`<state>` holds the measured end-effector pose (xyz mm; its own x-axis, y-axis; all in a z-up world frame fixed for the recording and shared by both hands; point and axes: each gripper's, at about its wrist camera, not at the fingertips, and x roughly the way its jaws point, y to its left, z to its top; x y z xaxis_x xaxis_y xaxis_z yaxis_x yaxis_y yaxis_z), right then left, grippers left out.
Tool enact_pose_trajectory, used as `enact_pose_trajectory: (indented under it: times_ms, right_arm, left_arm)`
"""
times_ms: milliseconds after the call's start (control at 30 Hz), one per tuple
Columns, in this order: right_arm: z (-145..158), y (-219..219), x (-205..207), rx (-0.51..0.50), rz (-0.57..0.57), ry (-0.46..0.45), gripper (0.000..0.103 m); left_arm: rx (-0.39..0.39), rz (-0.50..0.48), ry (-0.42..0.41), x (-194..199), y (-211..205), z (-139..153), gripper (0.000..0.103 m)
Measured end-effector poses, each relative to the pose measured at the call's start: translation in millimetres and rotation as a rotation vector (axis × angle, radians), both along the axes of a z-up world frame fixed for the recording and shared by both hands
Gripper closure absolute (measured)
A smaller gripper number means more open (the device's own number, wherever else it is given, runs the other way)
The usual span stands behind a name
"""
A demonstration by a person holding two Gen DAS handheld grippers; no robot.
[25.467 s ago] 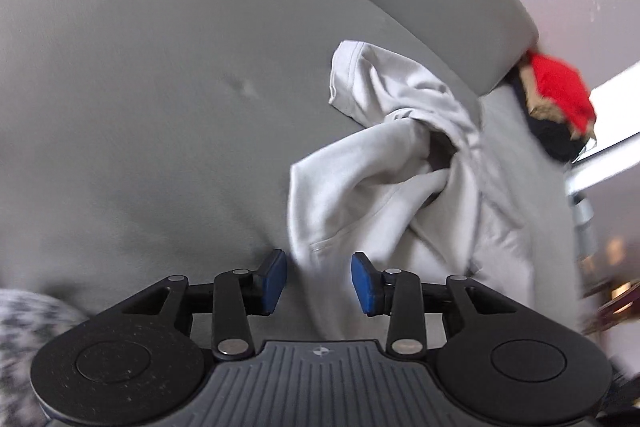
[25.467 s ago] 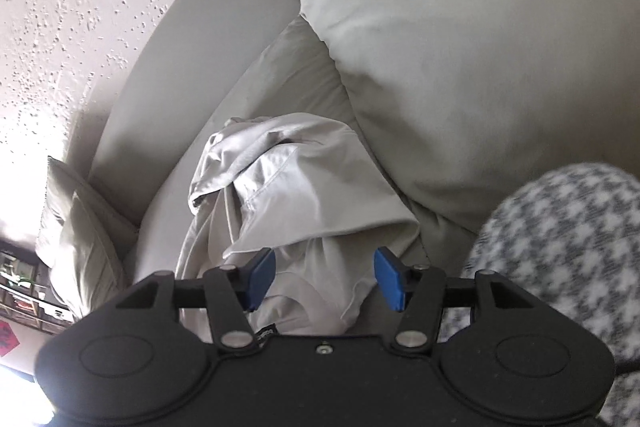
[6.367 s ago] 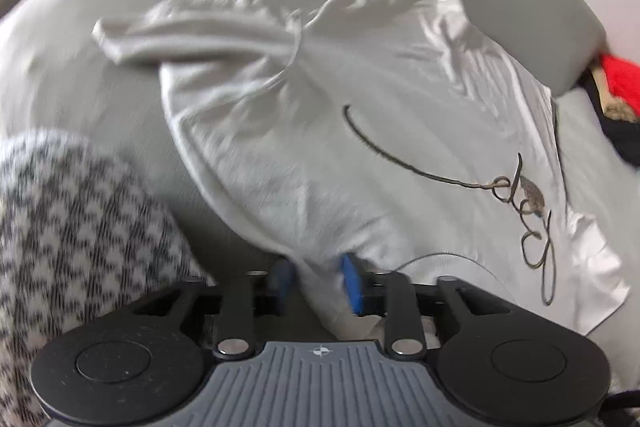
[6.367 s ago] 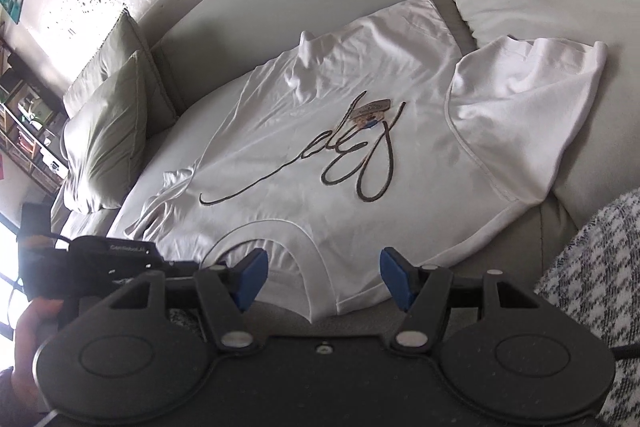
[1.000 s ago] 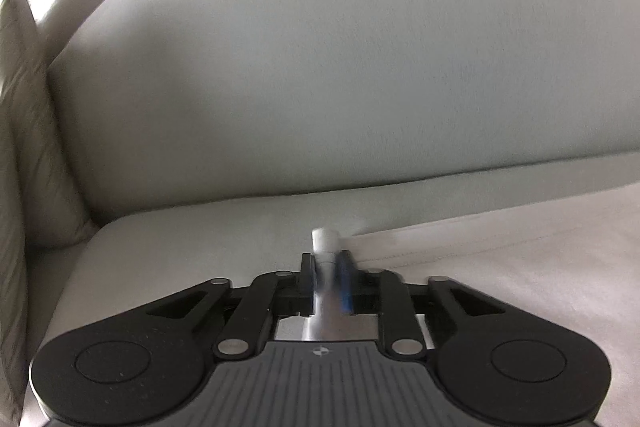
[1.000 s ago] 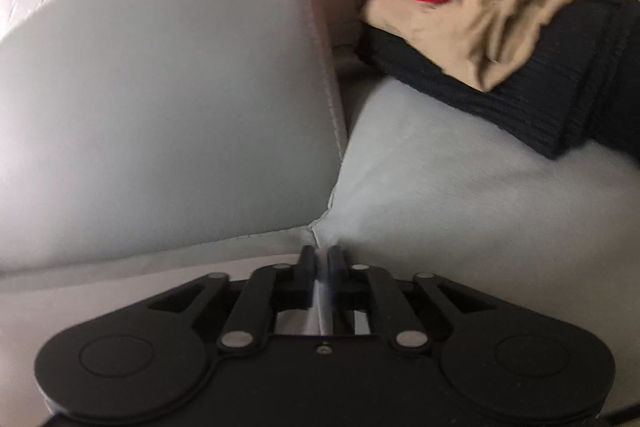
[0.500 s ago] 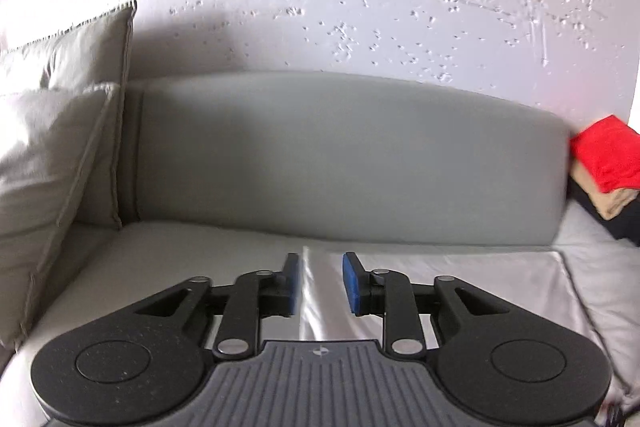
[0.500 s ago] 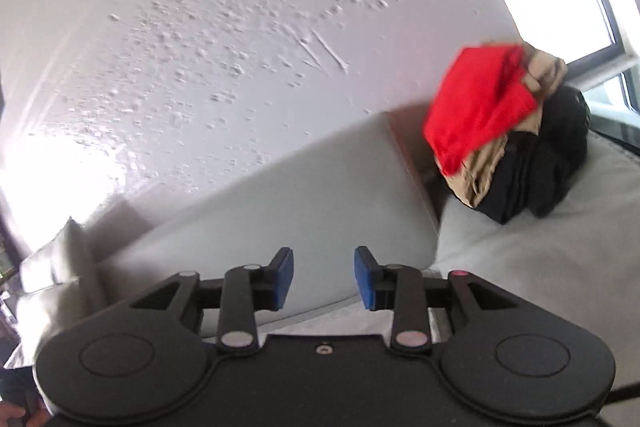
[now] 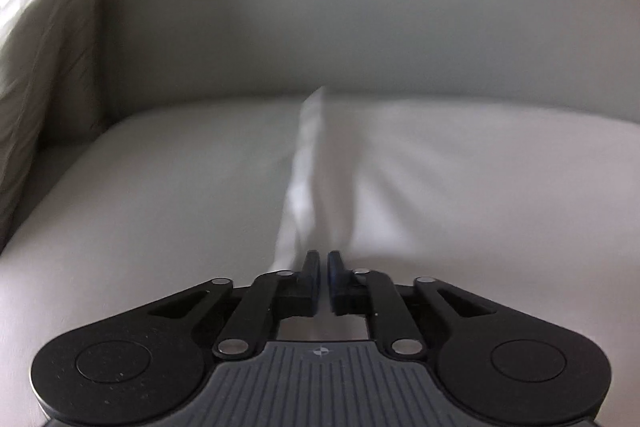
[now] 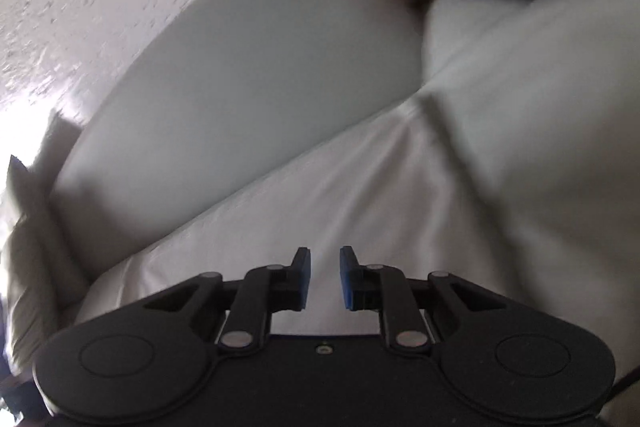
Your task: Fold clothes
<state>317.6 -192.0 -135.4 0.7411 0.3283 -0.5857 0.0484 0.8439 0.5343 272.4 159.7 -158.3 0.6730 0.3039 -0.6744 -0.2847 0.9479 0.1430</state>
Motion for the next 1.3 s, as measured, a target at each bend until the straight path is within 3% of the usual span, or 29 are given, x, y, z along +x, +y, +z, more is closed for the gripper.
enact_pose_trajectory:
  times_ms: [33,100,167,233,333,400,500,567,600,633,700,800,867,1000,1033,1133,1200,1233,1300]
  right_arm:
    - [-2.7,0.4,-1.1,-0.032,-0.029,0.009,0.103]
    - [-2.3,-6.8,-11.1,-0.095,-0.139,0.013,0.103]
    - [-3.9,-25.8,-26.3,-0.186,-0.307,0.058,0.103]
    - [-16.6,-58.7,-36.5,-0.087,-0.402,0.119,0.103]
    - [-5.3,-62.2,-41.6,-0.073,-0.364,0.121,0.103]
    - [10.6,-52.7,-51.5,-0.097,-0.336,0.087,0.096]
    - [22.7,-39.8,-68.9,-0.049,-0.234,0.023,0.089]
    - [14.0,-34.4,-69.9,0.001,-0.146,0.053,0.089]
    - [6.5,-32.0,-68.5,0.018,-0.113,0.089,0.091]
    - [5.1,-32.9,-71.9,-0.039,-0.155,0.109,0.103]
    - [5.2,-36.2,-80.9,-0.185,-0.272,0.142,0.103]
    - [5.2,-47.4,-92.6,-0.243,-0.338,0.185,0.103]
    - [12.8,-45.1,-98.7,-0.246,-0.305,0.177,0.103]
    - [32.8,-22.0,-121.0,-0.156,-0.171,0.048,0.084]
    - [28.7,-17.7,-121.2,-0.171,-0.145,0.055,0.078]
    - [12.6,-7.9,-120.6,-0.235,-0.094,0.096,0.078]
    - [9.3,-11.2,-131.8,-0.317,-0.185,0.119,0.080]
    - [8.7,-15.3,-133.9,-0.345,-0.245,0.156,0.088]
    - [5.3,-28.2,-135.4,-0.331,-0.270,0.185,0.095]
  left_arm:
    - [0.010,0.055,0.004,-2.5,8.5,-4.6,0.091]
    - [0.056,0.189,0.024,-12.9,22.6,-4.2,0.092]
    - [0.071,0.229,0.050,-18.2,33.4,-6.7,0.092]
    - [0.068,0.222,0.066,-19.3,40.3,-6.0,0.092]
    - [0.052,0.206,0.086,-24.2,41.2,2.4,0.091]
    - [-0.025,0.185,0.044,-45.7,40.1,15.1,0.090]
    - [-0.090,0.057,-0.044,-70.2,25.5,24.0,0.084]
    - [-0.095,-0.023,0.007,-68.7,13.9,16.5,0.081]
    - [-0.083,-0.029,0.076,-63.8,10.2,8.0,0.079]
    - [-0.043,-0.009,0.111,-62.5,7.7,2.7,0.079]
    - [0.066,0.037,0.134,-66.8,2.2,2.7,0.075]
    - [0.166,0.048,0.160,-77.5,-7.0,8.4,0.078]
    - [0.137,0.034,0.130,-92.7,-14.3,22.2,0.083]
    - [-0.016,-0.033,0.005,-115.6,-13.8,47.5,0.076]
    - [-0.018,-0.043,0.021,-114.3,-16.1,44.3,0.075]
    - [0.050,0.046,0.142,-102.6,-8.8,18.6,0.076]
    - [0.088,0.084,0.160,-101.8,-2.3,12.5,0.083]
    - [0.113,0.084,0.170,-101.6,-4.1,12.4,0.083]
    - [0.165,0.084,0.183,-104.6,-11.9,13.4,0.084]
